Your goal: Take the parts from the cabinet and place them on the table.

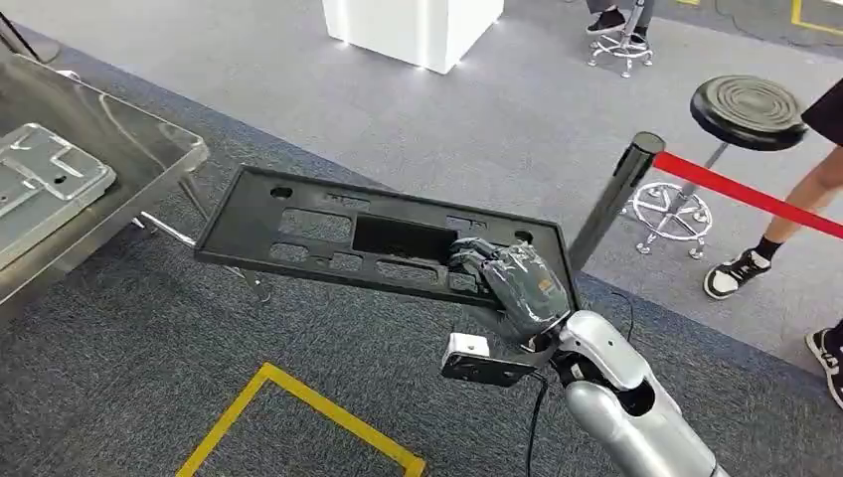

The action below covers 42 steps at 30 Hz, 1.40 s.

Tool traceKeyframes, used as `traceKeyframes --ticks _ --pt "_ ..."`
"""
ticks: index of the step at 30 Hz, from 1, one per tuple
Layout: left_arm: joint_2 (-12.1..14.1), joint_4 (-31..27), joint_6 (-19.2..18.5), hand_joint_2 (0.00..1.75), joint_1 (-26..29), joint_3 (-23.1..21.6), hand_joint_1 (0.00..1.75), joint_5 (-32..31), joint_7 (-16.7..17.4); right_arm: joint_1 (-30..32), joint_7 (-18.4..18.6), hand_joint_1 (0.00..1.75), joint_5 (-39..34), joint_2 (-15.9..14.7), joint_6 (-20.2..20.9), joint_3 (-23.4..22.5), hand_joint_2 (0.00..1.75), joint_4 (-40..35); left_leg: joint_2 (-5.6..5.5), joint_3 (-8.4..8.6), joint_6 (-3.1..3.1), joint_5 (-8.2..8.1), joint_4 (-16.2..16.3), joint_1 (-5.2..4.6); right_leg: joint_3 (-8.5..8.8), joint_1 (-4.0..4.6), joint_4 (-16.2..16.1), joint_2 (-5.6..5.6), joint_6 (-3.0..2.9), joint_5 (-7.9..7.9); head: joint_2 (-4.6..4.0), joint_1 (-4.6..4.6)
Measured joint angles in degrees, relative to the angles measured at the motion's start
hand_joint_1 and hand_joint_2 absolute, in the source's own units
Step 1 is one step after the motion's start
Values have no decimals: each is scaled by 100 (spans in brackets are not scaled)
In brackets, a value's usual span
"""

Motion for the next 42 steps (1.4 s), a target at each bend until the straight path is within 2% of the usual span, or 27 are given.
traceKeyframes --ticks 1,3,4,6,8,10,11,12,13,16,18,19,21,23,25,26,27,28,31,32,33,35,37,38,40,41,42 --pt "0 0 55 175 0 28 0 -109 -37 -6 2 175 0 0 0 13 175 2 -77 35 45 30 -75 35 36 22 -7 -61 39 -20 0 2" --pt "-4 0 133 175 -32 104 0 -290 -161 -37 4 175 7 -4 7 20 175 22 -168 106 89 77 -157 87 -48 -28 237 409 81 -196 0 2" --pt "0 0 140 175 -72 142 0 -378 -234 -65 7 175 9 -4 24 24 175 33 -221 98 107 81 -159 95 -253 -40 630 612 91 -408 0 2" --pt "2 0 115 175 -155 195 0 -546 -356 -117 33 175 31 -2 105 31 175 79 -379 96 121 73 -153 92 -764 -59 1549 726 122 -768 0 2" --pt "0 0 50 175 -178 273 0 -666 -402 -133 35 175 44 0 173 57 175 122 -519 103 118 67 -133 96 -914 -64 1704 734 146 -654 0 2" --pt "-4 0 -7 175 -181 345 0 -815 -393 -195 52 175 68 0 208 59 175 162 -709 119 84 41 -93 104 -578 -109 838 796 149 -30 0 2" --pt "-4 0 -13 175 -187 383 0 -848 -391 -207 55 175 70 0 208 57 175 162 -761 121 68 25 -72 108 -414 -130 461 928 151 177 0 2" --pt "-4 0 -11 175 -196 450 0 -909 -382 -210 55 175 77 0 210 50 175 166 -835 88 35 3 -50 129 -280 -174 168 1368 134 162 0 2" --pt "-2 -18 -11 175 -227 496 0 -942 -380 -200 59 175 85 0 208 44 175 173 -917 39 -6 -6 28 99 -285 -199 68 1443 139 182 0 -7" --pt "-2 -31 -7 175 -230 623 0 -994 -385 -180 66 175 103 -13 216 48 175 179 -1140 7 -120 25 -30 165 -246 -149 46 1216 55 177 0 0" --pt "-6 -44 -7 175 -227 688 0 -1018 -387 -191 72 175 103 -78 214 46 175 177 -656 -66 -171 -117 168 130 -159 -164 -32 1054 -16 187 0 -4" --pt "-7 -44 -7 175 -237 697 0 -1025 -387 -194 72 175 103 -131 214 46 175 175 -483 -232 -193 -308 517 146 -133 -150 -35 961 -47 174 0 -2" --pt "-7 -44 -7 175 -285 702 0 -1025 -389 -184 70 175 103 -210 216 46 175 177 -381 -681 -224 -666 1396 176 -113 -130 -32 767 -78 143 0 -2" --pt "-7 -44 -7 175 -284 712 0 -1025 -391 -172 68 175 103 -249 216 57 175 177 -350 -874 -248 -640 1714 201 -98 -126 -29 602 -74 115 0 -4" --pt "-7 -44 -7 175 -269 730 0 -1025 -391 -174 68 175 103 -251 216 57 175 177 -291 -507 -233 -174 983 205 -42 -128 -28 468 -54 70 0 -4" --pt "-7 -44 -5 175 -269 734 0 -1025 -391 -175 66 175 103 -251 216 57 175 177 -144 -220 -202 82 441 196 3 -126 -28 409 -28 43 0 -4" --pt "-7 -48 -5 175 -271 737 0 -1025 -391 -177 68 175 103 -251 216 57 175 177 133 -57 -167 85 98 157 31 -113 -32 354 -4 19 0 -2" --pt "-7 -57 -5 175 -295 737 0 -1025 -391 -181 68 175 103 -256 216 52 175 175 195 11 -132 33 -23 75 27 -69 -9 297 37 -7 0 -2" --pt "-7 -61 -5 175 -285 750 0 -1027 -393 -184 66 175 103 -256 216 57 175 175 -8 -42 -47 13 -3 83 81 -46 -53 90 104 -34 0 -2" --pt "-7 -61 -5 175 -276 756 0 -1029 -391 -192 68 175 103 -256 214 55 175 170 -74 11 -3 35 -51 117 101 -50 -47 80 154 -73 0 -2" --pt "-18 -61 -5 175 -256 761 0 -1029 -393 -201 70 175 103 -256 214 50 175 170 -127 28 27 51 -79 135 74 -92 98 368 183 -167 0 0" --pt "-17 -61 -2 175 -295 763 0 -1040 -396 -201 66 175 103 -240 210 46 175 170 -223 26 84 52 -79 140 -338 -93 873 666 187 -569 0 0" --pt "-15 -61 -38 175 -334 804 0 -1224 -470 -142 103 175 129 -229 190 39 175 175 -369 27 102 46 -74 125 -813 -93 1667 725 198 -809 0 0" --pt "-15 -61 -86 175 -338 833 0 -1375 -573 -67 136 175 153 -229 148 13 175 173 -445 39 107 42 -73 125 -904 -93 1733 731 199 -718 0 0" --pt "-15 -63 -239 175 -328 841 0 -1718 -853 231 219 175 144 -230 -84 -165 175 65 -588 76 107 25 -72 129 -704 -95 1138 758 184 -223 0 0" --pt "-15 -63 -298 175 -312 841 0 -1868 -1061 505 199 175 65 -225 -259 -399 175 -89 -677 98 99 11 -66 133 -483 -97 606 854 171 79 0 0" --pt "-17 -63 -269 175 -305 841 0 -1914 -1205 776 118 175 -55 -203 -429 -604 175 -213 -752 91 82 -8 -56 145 -317 -112 177 1113 159 262 0 0"
